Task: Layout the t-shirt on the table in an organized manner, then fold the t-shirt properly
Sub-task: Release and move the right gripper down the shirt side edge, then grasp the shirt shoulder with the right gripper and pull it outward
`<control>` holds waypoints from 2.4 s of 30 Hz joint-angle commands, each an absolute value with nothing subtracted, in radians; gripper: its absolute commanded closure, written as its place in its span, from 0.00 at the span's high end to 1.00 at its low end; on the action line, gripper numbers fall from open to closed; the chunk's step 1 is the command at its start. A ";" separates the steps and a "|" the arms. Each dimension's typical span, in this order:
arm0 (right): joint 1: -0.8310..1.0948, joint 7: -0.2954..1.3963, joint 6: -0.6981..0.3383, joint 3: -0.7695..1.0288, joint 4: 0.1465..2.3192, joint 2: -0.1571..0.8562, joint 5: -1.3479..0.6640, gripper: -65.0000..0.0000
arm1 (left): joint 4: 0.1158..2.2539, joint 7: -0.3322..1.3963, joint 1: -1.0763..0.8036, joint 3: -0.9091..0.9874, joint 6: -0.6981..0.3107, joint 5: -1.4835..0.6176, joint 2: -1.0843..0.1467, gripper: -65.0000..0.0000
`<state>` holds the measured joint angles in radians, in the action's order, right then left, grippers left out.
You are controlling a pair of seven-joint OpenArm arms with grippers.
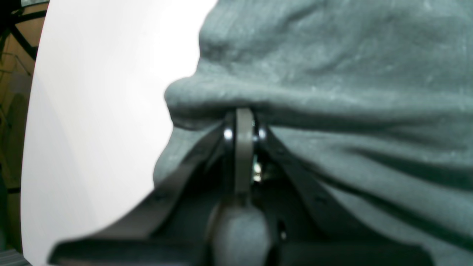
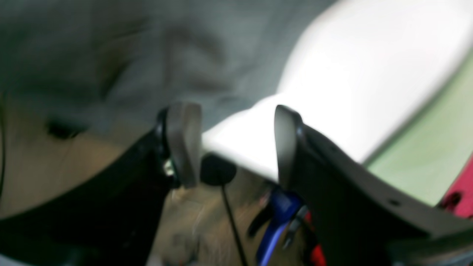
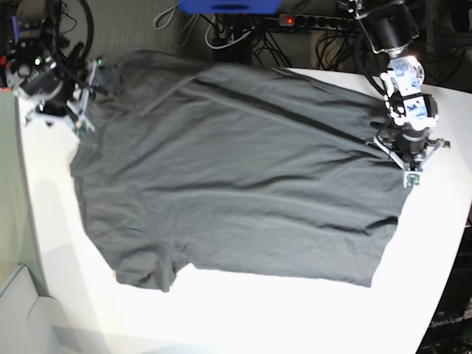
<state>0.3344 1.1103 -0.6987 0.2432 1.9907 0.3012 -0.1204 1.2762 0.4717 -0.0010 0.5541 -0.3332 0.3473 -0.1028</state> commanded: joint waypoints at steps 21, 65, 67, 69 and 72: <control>-0.189 0.952 -0.698 0.128 1.225 0.297 -0.122 0.00 | 1.260 0.575 -0.018 0.553 -0.361 0.357 -0.093 0.00; -0.025 1.297 -0.698 0.134 1.974 0.065 0.151 0.50 | 1.336 0.651 0.012 0.555 -0.358 0.355 -0.041 0.00; 0.010 1.297 -0.698 0.134 1.963 0.048 0.151 0.50 | 1.336 0.651 0.010 0.555 -0.358 0.355 -0.041 0.00; 0.041 1.296 -0.698 0.131 1.966 0.035 0.151 0.50 | 1.337 0.651 0.007 0.555 -0.358 0.355 -0.041 0.00; 0.056 1.296 -0.698 0.134 1.962 0.028 0.151 0.50 | 1.337 0.651 0.005 0.555 -0.358 0.355 -0.041 0.00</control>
